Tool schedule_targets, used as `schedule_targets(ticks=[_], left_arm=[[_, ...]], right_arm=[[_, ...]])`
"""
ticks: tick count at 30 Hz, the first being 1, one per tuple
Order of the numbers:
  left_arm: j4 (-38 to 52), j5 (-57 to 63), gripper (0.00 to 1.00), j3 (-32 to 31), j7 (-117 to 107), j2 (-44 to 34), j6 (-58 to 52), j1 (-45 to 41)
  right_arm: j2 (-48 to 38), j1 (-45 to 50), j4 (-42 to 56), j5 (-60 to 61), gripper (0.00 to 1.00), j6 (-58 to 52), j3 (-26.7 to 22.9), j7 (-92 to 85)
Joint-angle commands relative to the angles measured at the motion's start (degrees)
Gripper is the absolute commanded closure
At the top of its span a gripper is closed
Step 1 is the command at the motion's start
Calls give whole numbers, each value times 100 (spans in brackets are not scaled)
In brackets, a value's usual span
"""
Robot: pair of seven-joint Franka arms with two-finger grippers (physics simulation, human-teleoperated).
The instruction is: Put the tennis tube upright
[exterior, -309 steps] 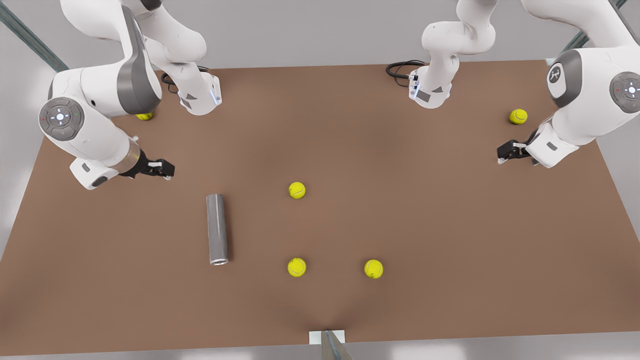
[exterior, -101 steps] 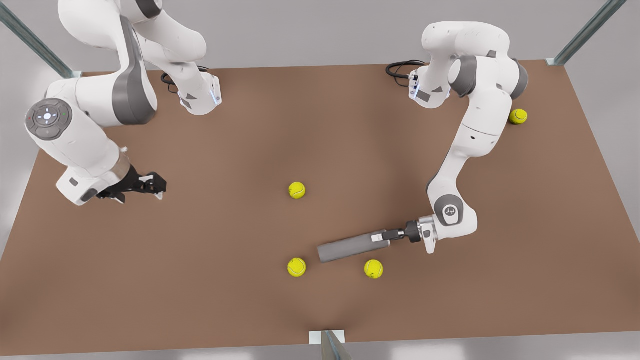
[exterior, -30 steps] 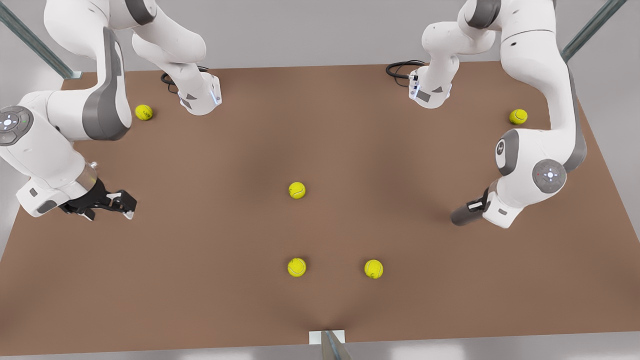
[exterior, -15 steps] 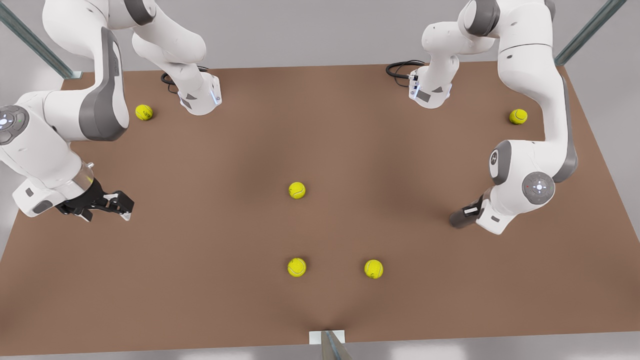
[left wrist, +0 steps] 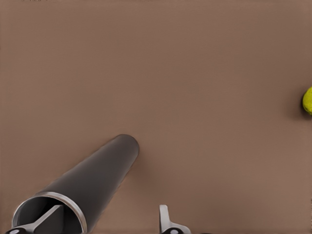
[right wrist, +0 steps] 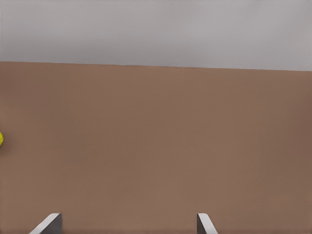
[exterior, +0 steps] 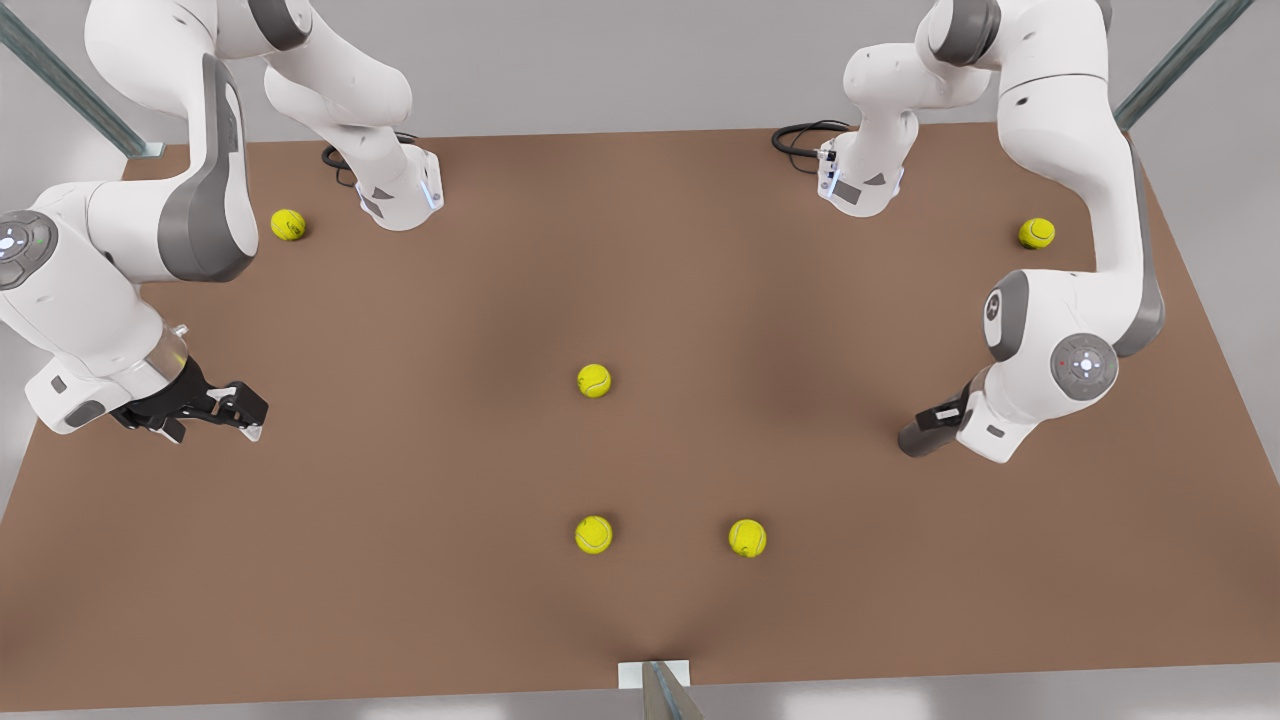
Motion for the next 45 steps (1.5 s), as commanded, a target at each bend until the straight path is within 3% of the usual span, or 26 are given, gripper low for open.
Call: schedule_targets(ticks=[1, 7, 16, 22, 45], left_arm=[[0, 12, 0, -2, 0, 0, 0, -1], [272, 12, 0, -37, 79, -53, -290, 17], [1512, -23, 0, -248, 1002, -369, -2224, 184], [1204, -14, 0, -248, 1037, -1143, -2206, 166], [1151, -32, 0, -248, 1028, -1090, -2224, 184]], right_arm=[[0, 0, 0, 0, 0, 0, 0, 0], [0, 0, 0, -9, 0, 26, 0, 0], [0, 0, -9, 0, 0, 35, 0, 0], [0, -9, -9, 9, 0, 44, 0, 0], [0, -290, 53, 53, 0, 527, 0, 9]])
